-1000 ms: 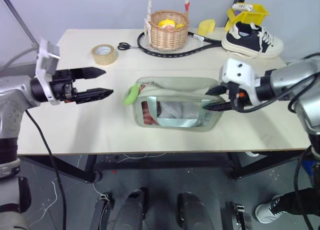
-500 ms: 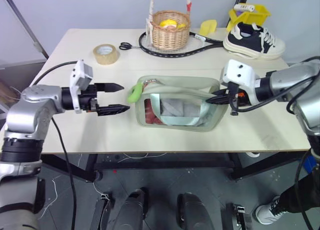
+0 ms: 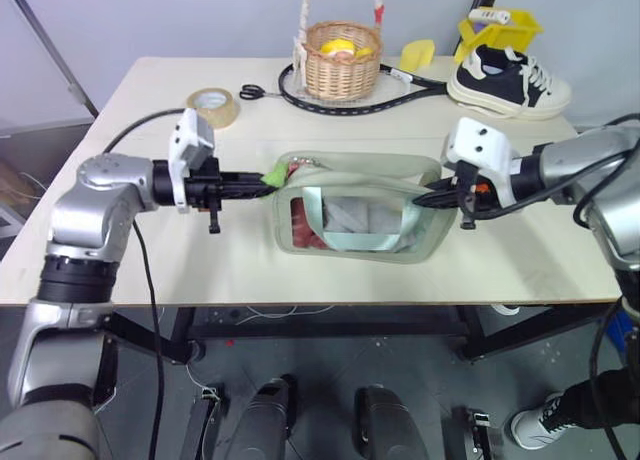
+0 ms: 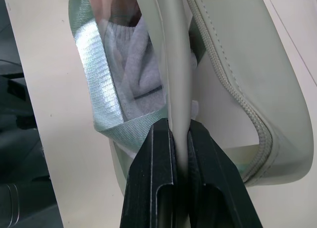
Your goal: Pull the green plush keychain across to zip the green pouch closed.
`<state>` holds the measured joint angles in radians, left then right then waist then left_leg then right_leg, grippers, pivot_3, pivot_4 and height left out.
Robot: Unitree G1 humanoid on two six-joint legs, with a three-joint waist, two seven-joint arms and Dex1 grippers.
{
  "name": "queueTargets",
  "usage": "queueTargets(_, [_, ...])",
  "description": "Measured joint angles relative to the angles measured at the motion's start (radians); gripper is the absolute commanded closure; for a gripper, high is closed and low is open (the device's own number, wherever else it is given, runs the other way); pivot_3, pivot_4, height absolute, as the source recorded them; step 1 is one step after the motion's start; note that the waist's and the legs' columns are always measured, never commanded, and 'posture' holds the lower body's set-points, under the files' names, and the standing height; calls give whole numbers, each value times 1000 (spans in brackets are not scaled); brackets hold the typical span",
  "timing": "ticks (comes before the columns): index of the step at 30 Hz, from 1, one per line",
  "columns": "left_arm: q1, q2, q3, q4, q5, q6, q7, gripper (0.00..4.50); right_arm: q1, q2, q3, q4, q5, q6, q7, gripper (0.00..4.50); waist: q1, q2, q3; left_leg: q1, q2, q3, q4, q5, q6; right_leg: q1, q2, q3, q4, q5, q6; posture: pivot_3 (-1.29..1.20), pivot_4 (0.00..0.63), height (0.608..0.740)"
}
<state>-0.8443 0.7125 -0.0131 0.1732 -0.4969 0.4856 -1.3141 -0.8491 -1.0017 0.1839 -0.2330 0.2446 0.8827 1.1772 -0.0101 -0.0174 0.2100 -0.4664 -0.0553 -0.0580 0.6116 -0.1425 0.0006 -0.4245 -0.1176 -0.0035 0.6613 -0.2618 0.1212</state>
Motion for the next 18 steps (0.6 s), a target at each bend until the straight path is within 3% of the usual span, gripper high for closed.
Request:
queueTargets(7, [-93, -124, -10, -5, -44, 52, 36, 4471, 0, 3, 0, 0, 15, 5, -11, 4500, -5, 0, 0, 0, 0, 0, 0, 0, 0, 0, 0, 0, 0, 2, 3, 0, 150, 724])
queueTargets(10, [-106, -173, -65, 21, 5, 52, 62, 3460, 0, 4, 0, 2, 15, 5, -16, 4500, -2, 0, 0, 0, 0, 0, 1, 0, 1, 1, 1, 0, 0, 2, 3, 0, 150, 724])
queueTargets(15, [-140, -215, -91, 98, 93, -4, 144, 1052, 0, 6, 0, 1, 18, 7, -25, 4500, -2, 0, 0, 0, 0, 0, 1, 0, 1, 0, 1, 0, 0, 2, 4, 0, 150, 724])
queueTargets(18, [-144, -195, -74, 103, 93, -28, 139, 1052, 0, 5, 0, 0, 28, 15, -33, 4500, -5, 0, 0, 0, 0, 0, 1, 0, 1, 0, 1, 0, 0, 2, 4, 0, 150, 724])
